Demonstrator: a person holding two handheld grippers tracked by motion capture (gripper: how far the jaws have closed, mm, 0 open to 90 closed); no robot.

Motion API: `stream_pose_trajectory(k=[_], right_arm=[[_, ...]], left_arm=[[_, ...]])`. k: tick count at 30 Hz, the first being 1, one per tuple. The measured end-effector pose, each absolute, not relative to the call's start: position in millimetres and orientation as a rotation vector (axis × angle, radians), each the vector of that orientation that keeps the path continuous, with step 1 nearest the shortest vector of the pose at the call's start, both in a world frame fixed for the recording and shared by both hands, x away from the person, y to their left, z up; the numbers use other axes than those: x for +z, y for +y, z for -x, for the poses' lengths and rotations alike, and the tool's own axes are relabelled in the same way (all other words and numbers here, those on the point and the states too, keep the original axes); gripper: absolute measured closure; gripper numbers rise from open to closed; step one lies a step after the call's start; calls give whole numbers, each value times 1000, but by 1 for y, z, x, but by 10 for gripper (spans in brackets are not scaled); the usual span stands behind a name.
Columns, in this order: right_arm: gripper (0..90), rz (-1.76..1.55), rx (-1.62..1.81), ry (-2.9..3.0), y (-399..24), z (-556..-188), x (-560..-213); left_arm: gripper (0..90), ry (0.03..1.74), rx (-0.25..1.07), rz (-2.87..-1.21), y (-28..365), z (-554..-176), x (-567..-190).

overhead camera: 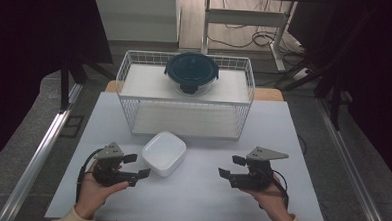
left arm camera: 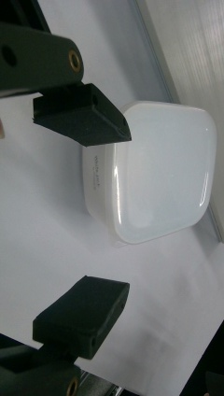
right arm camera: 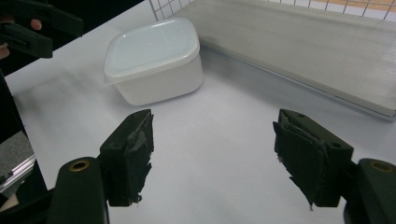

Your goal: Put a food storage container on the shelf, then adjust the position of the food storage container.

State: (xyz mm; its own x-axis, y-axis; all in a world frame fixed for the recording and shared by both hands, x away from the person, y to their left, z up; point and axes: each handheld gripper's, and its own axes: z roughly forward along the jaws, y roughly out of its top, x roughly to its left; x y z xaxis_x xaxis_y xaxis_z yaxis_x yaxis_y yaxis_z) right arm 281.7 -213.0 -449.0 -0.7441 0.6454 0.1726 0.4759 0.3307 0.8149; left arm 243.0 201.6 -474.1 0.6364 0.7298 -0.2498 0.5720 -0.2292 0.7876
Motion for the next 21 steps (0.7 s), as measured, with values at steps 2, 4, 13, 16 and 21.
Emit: stream_pose_trajectory(k=[2,4,13,16,21], right_arm=[[283,-1035,1372,2411,-213,-282,-450],[283,-1031,1377,2411,-213,-283,-450],[284,-1030,1395,2385,-218,-282,-445],[283,-1038,1399,2381,-219,-283,-444],[283,-1020,1391,2383,-220,-283,-443]], left_arm=[[235,1035,212,-1915,203,-242,-474],[235,1042,216,-1910,205,-243,-473],[233,1067,196,-1912,209,-246,-471],[236,1066,212,-1932,211,-249,-464],[246,1068,232,-1959,212,-264,-453]])
